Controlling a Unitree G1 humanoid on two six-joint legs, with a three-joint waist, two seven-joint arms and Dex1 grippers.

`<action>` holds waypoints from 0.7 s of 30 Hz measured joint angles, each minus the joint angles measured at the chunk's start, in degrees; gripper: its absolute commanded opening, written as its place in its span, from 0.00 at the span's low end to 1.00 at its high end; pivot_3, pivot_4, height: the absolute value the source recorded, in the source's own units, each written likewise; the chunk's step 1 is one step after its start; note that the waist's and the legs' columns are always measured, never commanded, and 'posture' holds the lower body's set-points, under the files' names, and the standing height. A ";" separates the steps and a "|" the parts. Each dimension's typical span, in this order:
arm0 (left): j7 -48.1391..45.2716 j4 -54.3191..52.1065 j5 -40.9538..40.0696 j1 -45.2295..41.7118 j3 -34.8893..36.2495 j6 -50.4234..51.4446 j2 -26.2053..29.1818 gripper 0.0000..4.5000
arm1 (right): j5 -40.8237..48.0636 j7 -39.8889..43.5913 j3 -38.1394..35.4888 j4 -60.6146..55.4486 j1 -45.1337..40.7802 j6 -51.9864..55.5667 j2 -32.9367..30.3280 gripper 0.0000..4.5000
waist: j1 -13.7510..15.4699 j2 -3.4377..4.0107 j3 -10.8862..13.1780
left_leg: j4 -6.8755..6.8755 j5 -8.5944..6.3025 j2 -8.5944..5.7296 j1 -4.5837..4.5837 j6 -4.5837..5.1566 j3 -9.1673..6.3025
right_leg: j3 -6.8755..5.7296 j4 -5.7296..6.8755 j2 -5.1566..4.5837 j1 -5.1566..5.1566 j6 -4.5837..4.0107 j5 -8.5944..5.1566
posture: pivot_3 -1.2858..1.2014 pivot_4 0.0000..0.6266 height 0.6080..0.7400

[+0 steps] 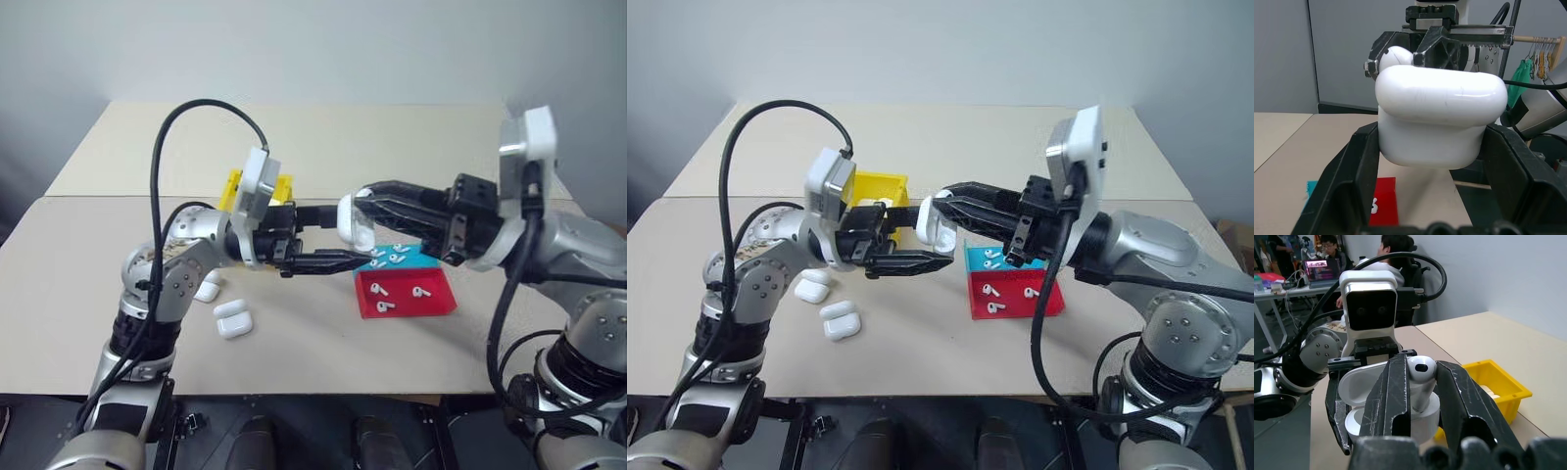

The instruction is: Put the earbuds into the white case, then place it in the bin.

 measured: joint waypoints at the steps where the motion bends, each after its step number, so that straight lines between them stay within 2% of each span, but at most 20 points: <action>1: -0.02 -0.08 0.00 0.15 0.00 0.00 0.01 0.63 | -0.04 -0.29 0.51 -0.10 0.42 -0.76 -0.16 0.15 | -0.09 0.00 0.00 | 0.00 0.00 0.00 -0.01 0.00 0.00 | 0.00 0.00 0.00 0.00 0.00 0.00 | 0.52 0.24 1.00; 13: -0.40 -0.56 0.36 0.37 -0.40 0.01 0.12 0.63 | -0.61 -0.73 4.90 -0.61 4.72 -10.90 -5.01 0.15 | -0.42 0.00 0.00 | 0.00 0.00 0.00 0.00 0.00 -0.01 | 0.01 -0.05 0.00 0.00 0.00 0.00 | 0.52 0.24 1.00; 21: -0.46 -0.24 0.82 0.37 0.05 -0.28 0.28 0.63 | -2.22 -1.17 6.25 -0.44 6.90 -15.22 -7.62 0.75 | -0.40 0.00 0.00 | 0.00 0.00 0.00 0.00 0.00 -0.01 | 0.01 -0.10 0.00 0.00 0.00 0.00 | 0.52 0.24 1.00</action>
